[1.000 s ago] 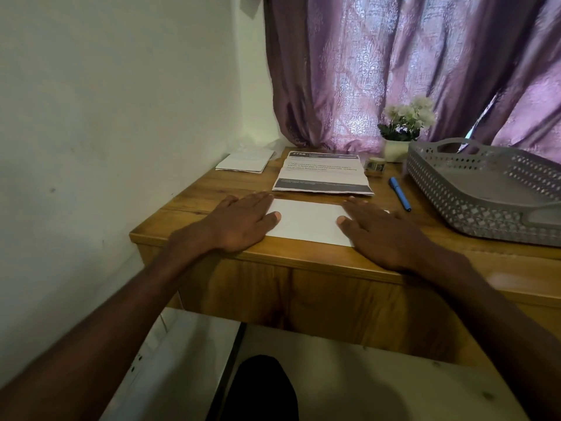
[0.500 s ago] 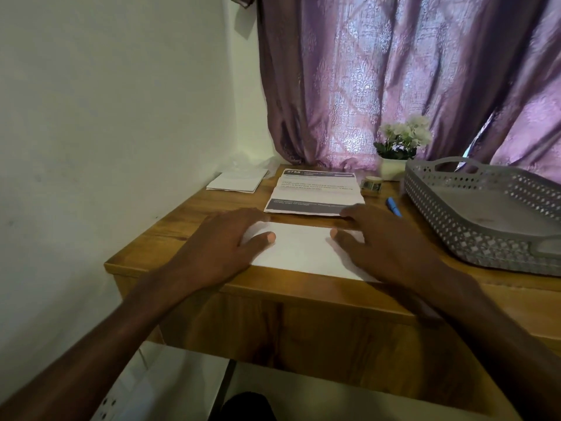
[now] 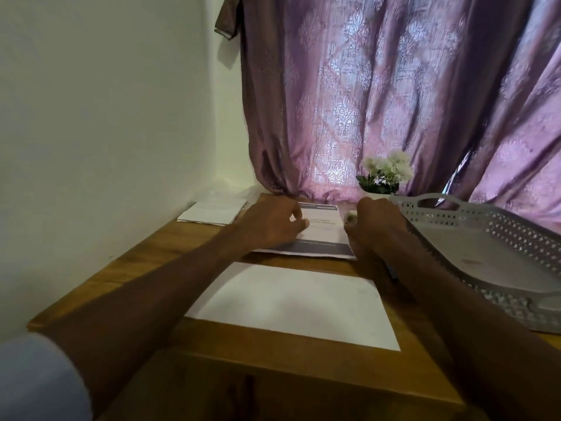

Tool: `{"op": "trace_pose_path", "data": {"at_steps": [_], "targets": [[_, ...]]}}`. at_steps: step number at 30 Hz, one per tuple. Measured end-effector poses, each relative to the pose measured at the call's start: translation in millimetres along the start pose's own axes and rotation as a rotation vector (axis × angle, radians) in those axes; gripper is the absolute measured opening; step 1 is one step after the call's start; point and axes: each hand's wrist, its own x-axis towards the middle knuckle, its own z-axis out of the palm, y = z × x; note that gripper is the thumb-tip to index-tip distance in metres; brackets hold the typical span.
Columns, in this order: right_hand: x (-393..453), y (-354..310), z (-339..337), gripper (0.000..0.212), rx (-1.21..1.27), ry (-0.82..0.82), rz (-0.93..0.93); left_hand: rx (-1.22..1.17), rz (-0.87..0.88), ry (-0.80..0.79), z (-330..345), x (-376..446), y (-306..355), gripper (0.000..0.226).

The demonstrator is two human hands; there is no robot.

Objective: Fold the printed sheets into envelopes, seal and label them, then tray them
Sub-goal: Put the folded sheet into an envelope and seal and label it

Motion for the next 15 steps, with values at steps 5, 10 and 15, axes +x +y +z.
{"op": "trace_pose_path", "data": {"at_steps": [5,10,15], "targets": [[20,-4,16,0.024,0.039,0.078,0.007,0.151,-0.082,0.068,25,20,-22,0.05],[46,-5,20,0.028,0.034,0.106,-0.007,0.203,-0.138,0.109,28,22,-43,0.049],[64,0,35,0.025,-0.048,0.037,-0.019,0.195,-0.114,0.127,38,30,-43,0.048]]}}
